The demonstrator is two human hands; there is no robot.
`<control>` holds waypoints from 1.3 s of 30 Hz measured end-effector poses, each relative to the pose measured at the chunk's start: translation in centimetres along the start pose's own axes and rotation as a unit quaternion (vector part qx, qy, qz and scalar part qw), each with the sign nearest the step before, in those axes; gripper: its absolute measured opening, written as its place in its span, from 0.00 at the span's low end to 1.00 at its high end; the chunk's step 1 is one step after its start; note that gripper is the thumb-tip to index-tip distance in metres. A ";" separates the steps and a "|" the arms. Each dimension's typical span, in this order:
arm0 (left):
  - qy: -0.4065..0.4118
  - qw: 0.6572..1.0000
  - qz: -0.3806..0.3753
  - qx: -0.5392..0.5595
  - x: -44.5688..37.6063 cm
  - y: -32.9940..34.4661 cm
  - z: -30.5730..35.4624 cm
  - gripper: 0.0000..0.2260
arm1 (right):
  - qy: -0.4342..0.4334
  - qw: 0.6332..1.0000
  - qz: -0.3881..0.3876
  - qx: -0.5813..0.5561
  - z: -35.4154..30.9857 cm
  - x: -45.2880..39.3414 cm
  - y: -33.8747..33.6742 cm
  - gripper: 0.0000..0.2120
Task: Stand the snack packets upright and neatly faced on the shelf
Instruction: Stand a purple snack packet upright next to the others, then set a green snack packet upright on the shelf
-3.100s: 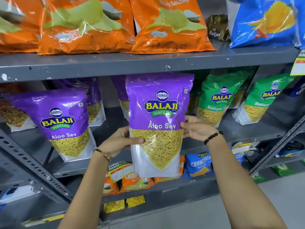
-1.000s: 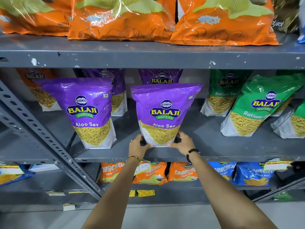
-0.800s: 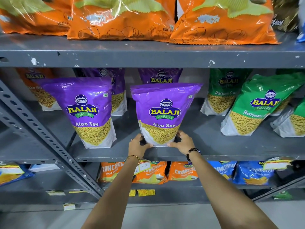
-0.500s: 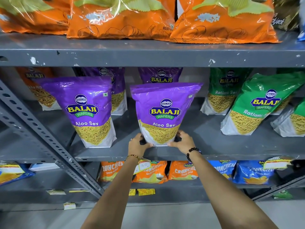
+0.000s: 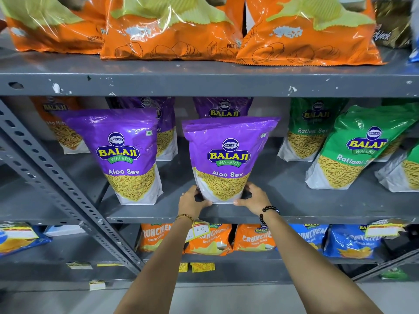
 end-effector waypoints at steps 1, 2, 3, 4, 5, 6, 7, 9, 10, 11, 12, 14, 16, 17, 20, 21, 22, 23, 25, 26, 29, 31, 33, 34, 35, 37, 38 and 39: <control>0.000 1.000 -0.002 -0.002 0.0 0.0 0.0 0.22 | 0.000 1.000 0.000 0.001 0.0 0.0 0.0 0.29; 0.000 1.000 -0.004 -0.005 -0.1 -0.1 0.0 0.22 | 0.001 1.000 0.001 0.000 0.0 -0.1 0.0 0.28; 0.001 1.000 -0.004 -0.007 -0.1 -0.1 0.0 0.23 | 0.001 1.000 0.002 -0.001 0.1 -0.1 0.1 0.28; 0.001 1.000 -0.004 -0.010 -0.1 -0.1 0.0 0.24 | 0.001 1.000 0.004 0.001 0.1 0.0 0.1 0.28; -0.001 1.000 -0.004 -0.011 0.1 -0.1 -0.1 0.24 | 0.001 1.000 0.006 0.003 0.1 0.1 0.1 0.29; -0.003 1.000 -0.003 -0.012 0.2 -0.1 -0.2 0.24 | 0.001 1.000 0.011 0.006 0.2 0.2 0.0 0.30; -0.004 1.000 0.000 -0.015 0.4 -0.1 -0.4 0.25 | 0.003 1.000 0.016 0.011 0.4 0.3 0.0 0.31; -0.006 0.999 0.012 -0.036 1.1 -0.1 -1.0 0.27 | 0.008 0.999 0.026 0.034 1.0 0.9 -0.1 0.35; -0.007 0.998 0.023 -0.054 1.6 -0.1 -1.3 0.28 | 0.012 0.998 0.029 0.049 1.3 1.3 -0.1 0.37; -0.009 0.997 0.036 -0.071 2.2 -0.2 -1.6 0.28 | 0.016 0.997 0.032 0.061 1.6 1.8 -0.2 0.39; -0.010 0.995 0.048 -0.083 2.9 -0.3 -1.8 0.29 | 0.019 0.997 0.037 0.068 2.0 2.3 -0.4 0.39; 0.002 0.994 0.061 -0.085 4.5 0.2 -1.8 0.27 | 0.019 0.996 0.055 0.070 2.7 3.6 -1.1 0.39; 0.032 0.995 0.056 -0.080 6.2 1.5 -1.2 0.23 | 0.017 0.994 0.087 0.060 3.5 4.9 -2.4 0.37; 0.053 0.994 0.044 -0.085 6.9 2.5 -0.6 0.22 | 0.017 0.993 0.109 0.049 3.9 5.6 -3.3 0.36; 0.107 0.990 -0.006 -0.094 8.1 6.5 1.5 0.21 | 0.041 0.982 0.185 0.011 5.7 7.6 -7.0 0.32; 0.117 0.989 -0.025 -0.090 8.2 7.9 2.4 0.22 | 0.055 0.976 0.211 -0.001 6.6 8.2 -8.5 0.30; 0.124 0.988 -0.041 -0.086 8.3 9.4 3.4 0.23 | 0.070 0.970 0.232 -0.011 7.6 8.6 -10.1 0.29; 0.130 0.986 -0.056 -0.086 8.2 10.8 4.4 0.24 | 0.082 0.965 0.246 -0.022 8.6 8.9 -11.5 0.28; 0.140 0.983 -0.078 -0.089 7.8 13.7 6.4 0.26 | 0.101 0.960 0.259 -0.038 10.7 9.1 -14.3 0.27; 0.139 0.982 -0.087 -0.089 7.6 15.1 7.4 0.27 | 0.109 0.959 0.259 -0.038 11.8 9.1 -15.7 0.28; 0.124 0.984 -0.097 -0.085 6.2 19.4 9.6 0.30 | 0.120 0.957 0.260 -0.044 14.7 8.1 -19.8 0.30; 0.100 0.988 -0.094 -0.068 4.9 22.1 11.1 0.32 | 0.115 0.961 0.245 -0.061 16.2 6.7 -22.3 0.31; 0.080 0.992 -0.086 -0.043 3.6 24.5 12.8 0.34 | 0.100 0.965 0.233 -0.065 17.1 4.7 -24.8 0.33; 0.072 0.994 -0.079 -0.030 3.0 25.5 13.6 0.34 | 0.093 0.968 0.226 -0.060 17.1 3.9 -26.0 0.34; 0.064 0.995 -0.075 -0.014 2.5 26.4 14.4 0.35 | 0.087 0.970 0.220 -0.056 17.3 2.9 -27.0 0.34; 0.045 0.997 -0.067 0.016 1.4 28.1 15.7 0.36 | 0.081 0.976 0.193 -0.065 17.5 0.9 -28.7 0.35; 0.042 0.997 -0.068 0.019 0.9 28.8 16.1 0.37 | 0.082 0.978 0.173 -0.087 17.5 0.3 -29.1 0.37; 0.047 0.996 -0.074 0.011 0.4 29.2 16.3 0.37 | 0.082 0.978 0.154 -0.118 17.4 -0.2 -29.0 0.39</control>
Point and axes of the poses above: each hand's wrist, its own x-axis away from the middle knuckle, its own y-axis out of the palm, z = x × y, the point moved 7 cm from there along -x, towards the middle knuckle, and after that the axes turned 5 degrees about -y, right-handed, at the moved point
